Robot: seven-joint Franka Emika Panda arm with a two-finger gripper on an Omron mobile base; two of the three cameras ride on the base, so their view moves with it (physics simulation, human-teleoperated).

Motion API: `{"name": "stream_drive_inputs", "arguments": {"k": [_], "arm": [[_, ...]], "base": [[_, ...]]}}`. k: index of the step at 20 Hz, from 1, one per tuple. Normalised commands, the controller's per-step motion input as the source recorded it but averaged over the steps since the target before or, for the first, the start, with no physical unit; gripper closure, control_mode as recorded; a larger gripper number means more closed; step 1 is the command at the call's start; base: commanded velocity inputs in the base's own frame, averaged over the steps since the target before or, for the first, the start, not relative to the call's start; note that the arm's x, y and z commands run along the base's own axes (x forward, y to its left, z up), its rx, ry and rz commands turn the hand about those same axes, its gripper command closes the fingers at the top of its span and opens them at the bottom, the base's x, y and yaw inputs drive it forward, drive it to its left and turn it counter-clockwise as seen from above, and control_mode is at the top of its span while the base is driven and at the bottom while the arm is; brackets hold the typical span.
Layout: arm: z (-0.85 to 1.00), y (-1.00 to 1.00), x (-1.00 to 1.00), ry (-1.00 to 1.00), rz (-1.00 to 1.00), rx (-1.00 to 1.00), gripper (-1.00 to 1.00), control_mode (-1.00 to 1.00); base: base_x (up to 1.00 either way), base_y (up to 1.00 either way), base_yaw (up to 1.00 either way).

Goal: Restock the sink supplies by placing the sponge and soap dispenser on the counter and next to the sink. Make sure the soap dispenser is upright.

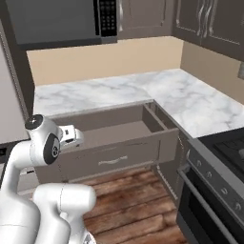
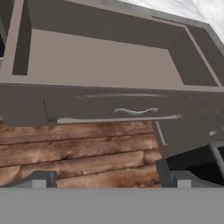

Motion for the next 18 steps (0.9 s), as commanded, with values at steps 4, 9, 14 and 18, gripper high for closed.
{"name": "stream_drive_inputs", "arguments": {"k": [4, 9, 14, 18], "arm": [[0.0, 0.0, 0.0, 0.0, 0.0, 0.0, -1.0, 1.0], [0.0, 0.0, 0.0, 0.0, 0.0, 0.0, -1.0, 1.0], [0.0, 0.0, 0.0, 0.0, 0.0, 0.0, -1.0, 1.0], [0.0, 0.0, 0.0, 0.0, 0.0, 0.0, -1.0, 1.0]], "base": [[0.0, -0.16, 0.27], [0.06, -0.34, 0.26], [0.4, -0.61, 0.15], [0.47, -0.6, 0.12]]}}
